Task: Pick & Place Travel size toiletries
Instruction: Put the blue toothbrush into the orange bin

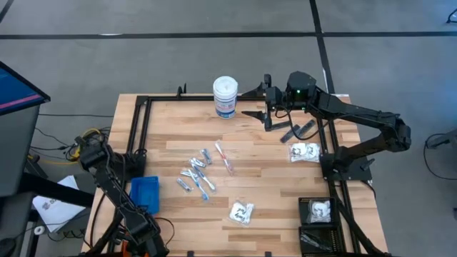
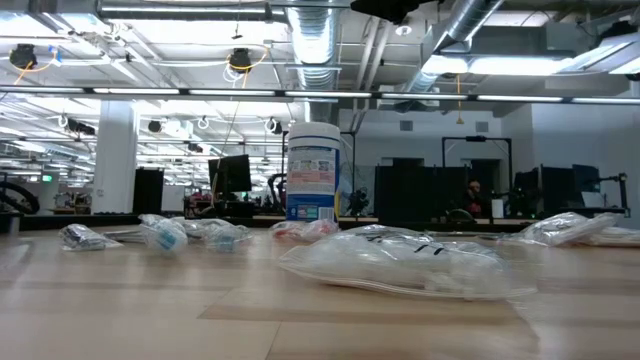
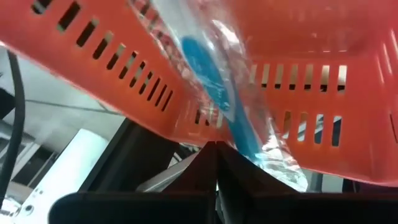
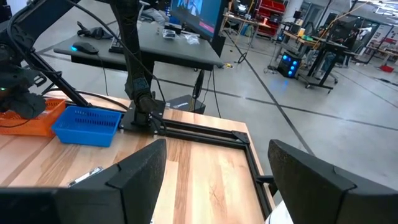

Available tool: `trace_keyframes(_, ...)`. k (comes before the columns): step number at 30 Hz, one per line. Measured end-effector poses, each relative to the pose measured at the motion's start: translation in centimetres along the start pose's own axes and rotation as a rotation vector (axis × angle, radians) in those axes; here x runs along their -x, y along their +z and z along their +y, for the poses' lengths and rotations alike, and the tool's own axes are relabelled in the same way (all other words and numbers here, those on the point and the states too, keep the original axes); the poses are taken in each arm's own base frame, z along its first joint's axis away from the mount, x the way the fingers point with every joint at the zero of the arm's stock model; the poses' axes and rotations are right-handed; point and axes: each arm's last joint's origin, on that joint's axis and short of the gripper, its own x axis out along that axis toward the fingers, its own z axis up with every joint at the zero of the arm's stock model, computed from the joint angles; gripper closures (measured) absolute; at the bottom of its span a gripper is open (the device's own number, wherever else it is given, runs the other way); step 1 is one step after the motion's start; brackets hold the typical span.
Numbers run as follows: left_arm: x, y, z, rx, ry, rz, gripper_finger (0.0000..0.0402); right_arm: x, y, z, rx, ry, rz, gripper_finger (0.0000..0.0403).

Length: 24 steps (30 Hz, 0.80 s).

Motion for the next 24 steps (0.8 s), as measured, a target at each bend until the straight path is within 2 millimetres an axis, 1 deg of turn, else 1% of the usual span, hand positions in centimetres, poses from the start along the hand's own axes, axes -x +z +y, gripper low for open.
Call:
trace_keyframes(17,0.3,-0.1,-0.2,-0.013,-0.055,-0.033,0.0401,0.0,0.0,0.0,0.001,0.0,-0.002,0.0127)
trace_keyframes(19,0.5,-0.2,-0.2,-0.021,-0.074,-0.034,0.0401,0.0,0.0,0.0,0.001,-0.001,-0.003,0.0127)
trace_keyframes(24,1.7,-1.0,0.2,-0.048,-0.155,-0.049,0.0401,0.0,0.1,0.0,0.004,-0.003,-0.012,0.0127)
